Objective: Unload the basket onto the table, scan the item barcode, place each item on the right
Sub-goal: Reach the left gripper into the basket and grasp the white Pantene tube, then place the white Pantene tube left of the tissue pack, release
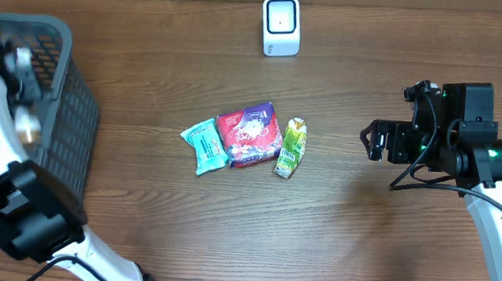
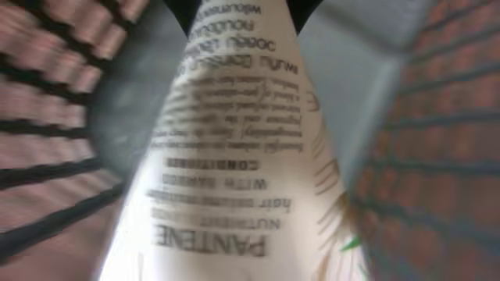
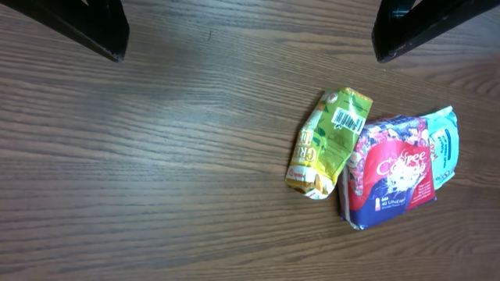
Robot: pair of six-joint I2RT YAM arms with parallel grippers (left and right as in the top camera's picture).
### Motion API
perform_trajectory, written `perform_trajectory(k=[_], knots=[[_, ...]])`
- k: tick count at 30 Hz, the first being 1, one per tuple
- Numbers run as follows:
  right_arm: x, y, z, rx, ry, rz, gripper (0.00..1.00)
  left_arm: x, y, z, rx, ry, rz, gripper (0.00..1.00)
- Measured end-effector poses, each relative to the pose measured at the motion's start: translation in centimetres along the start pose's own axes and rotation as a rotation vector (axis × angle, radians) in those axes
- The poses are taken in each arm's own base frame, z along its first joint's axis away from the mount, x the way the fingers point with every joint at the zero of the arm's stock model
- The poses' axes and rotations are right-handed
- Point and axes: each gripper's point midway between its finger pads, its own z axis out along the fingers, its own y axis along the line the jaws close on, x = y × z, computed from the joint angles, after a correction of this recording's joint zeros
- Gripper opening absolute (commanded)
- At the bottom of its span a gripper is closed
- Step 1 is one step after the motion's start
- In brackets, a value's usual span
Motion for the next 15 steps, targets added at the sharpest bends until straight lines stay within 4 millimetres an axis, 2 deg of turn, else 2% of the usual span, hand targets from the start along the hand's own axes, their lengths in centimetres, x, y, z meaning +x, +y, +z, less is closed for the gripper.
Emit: perform_trajectory(k=[5, 9, 11, 15], knots=[[0.0, 0.0, 0.0, 0.000, 0.001, 0.000, 1.00, -5.1, -2.9, -8.9, 0.024, -0.182, 0.054, 0.04], [0.2, 0.0, 0.0, 0.000, 0.007, 0.002, 1.00, -7.5, -4.8, -16.9, 0.053, -0.362, 0.071, 0.04], [0.3, 0.0, 0.0, 0.001, 0.013, 0.004, 1.00, -7.4, -5.3, -20.3, 0.066, -0.424, 0.072, 0.04], [0.4, 0.0, 0.0, 0.001, 0.016, 0.005, 1.00, -5.6, -5.5, -25.1, 0.087, -0.493, 0.049, 0.04]])
